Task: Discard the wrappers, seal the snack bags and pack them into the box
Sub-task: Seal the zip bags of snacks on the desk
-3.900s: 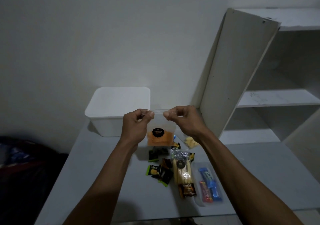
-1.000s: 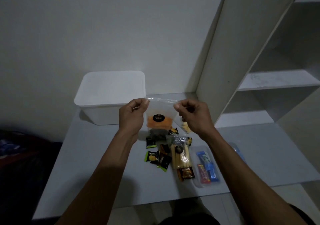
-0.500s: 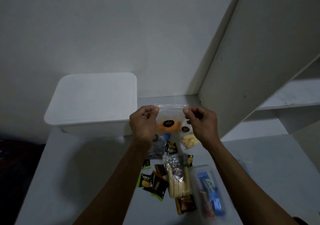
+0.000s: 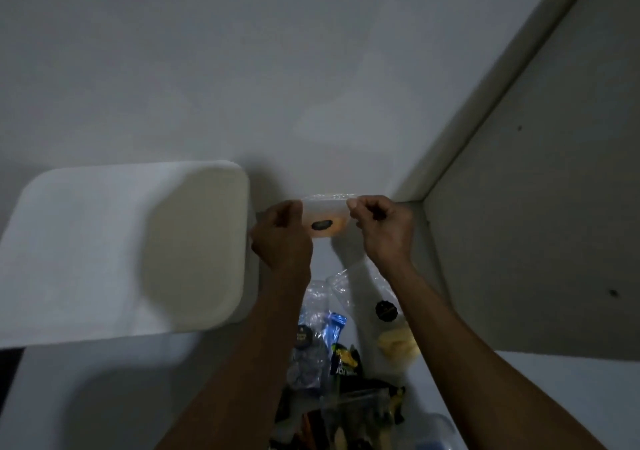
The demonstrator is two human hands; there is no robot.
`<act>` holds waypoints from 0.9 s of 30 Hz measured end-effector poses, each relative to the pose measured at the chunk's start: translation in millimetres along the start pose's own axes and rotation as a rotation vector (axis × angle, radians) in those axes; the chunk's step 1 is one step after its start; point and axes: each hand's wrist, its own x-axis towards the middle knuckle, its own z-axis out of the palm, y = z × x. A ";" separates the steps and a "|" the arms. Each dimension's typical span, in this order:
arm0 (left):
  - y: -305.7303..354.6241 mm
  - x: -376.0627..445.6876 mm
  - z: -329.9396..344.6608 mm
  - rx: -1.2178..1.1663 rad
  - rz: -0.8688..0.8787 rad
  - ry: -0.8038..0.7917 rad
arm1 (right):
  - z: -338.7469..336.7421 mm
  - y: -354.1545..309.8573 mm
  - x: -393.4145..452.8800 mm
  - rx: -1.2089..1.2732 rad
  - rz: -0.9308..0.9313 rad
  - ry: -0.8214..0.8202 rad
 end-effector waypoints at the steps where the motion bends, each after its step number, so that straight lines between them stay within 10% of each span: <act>1: -3.9 6.4 4.3 0.002 -0.007 0.030 | 5.6 3.4 5.2 0.006 0.003 0.001; 16: -0.3 50.1 31.7 -0.020 -0.040 0.127 | 45.6 19.4 47.5 0.006 0.099 0.096; 27: 2.1 -25.4 -19.1 0.177 -0.012 -0.114 | -10.2 8.2 -39.3 0.046 0.171 0.112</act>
